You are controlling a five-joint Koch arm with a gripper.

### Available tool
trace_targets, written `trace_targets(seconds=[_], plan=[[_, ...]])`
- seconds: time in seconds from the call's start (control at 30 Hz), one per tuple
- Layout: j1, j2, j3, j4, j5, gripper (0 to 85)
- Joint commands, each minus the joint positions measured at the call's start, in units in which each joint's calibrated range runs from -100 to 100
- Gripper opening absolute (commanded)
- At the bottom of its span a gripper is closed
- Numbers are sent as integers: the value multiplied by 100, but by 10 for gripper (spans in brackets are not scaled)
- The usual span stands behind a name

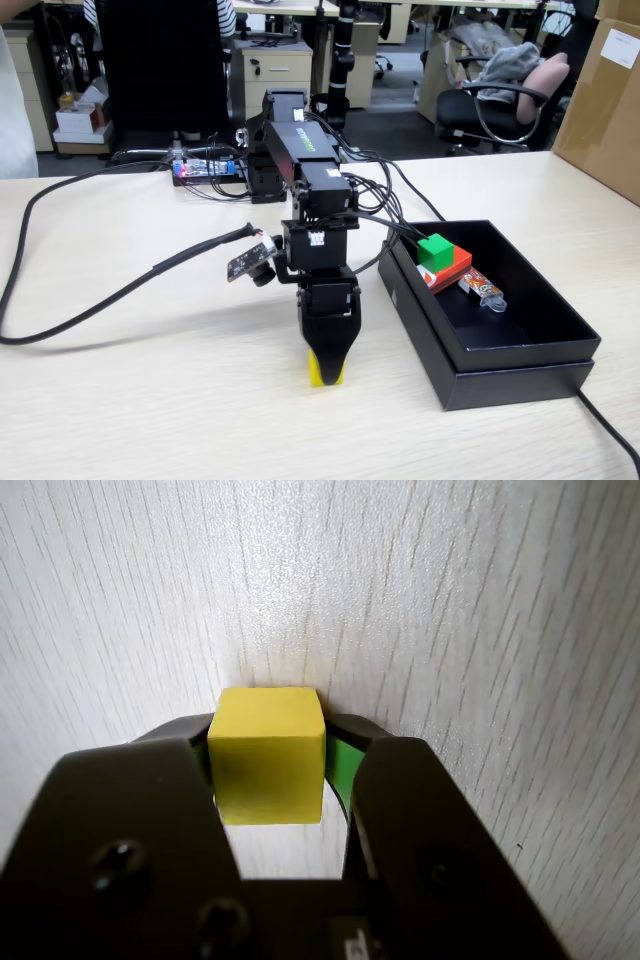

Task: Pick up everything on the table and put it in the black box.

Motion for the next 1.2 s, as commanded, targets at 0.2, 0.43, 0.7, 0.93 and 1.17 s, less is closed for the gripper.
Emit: trace_targets(seconds=[0.2, 0.43, 0.7, 0.93, 1.17], plan=[[-29, -603, 111, -160, -29, 90], [44, -1911, 120, -869, 98, 90], [308, -3633, -415, -1145, 195, 92], [991, -5239, -1168, -1145, 376, 92], [1617, -5308, -1186, -1145, 581, 92]])
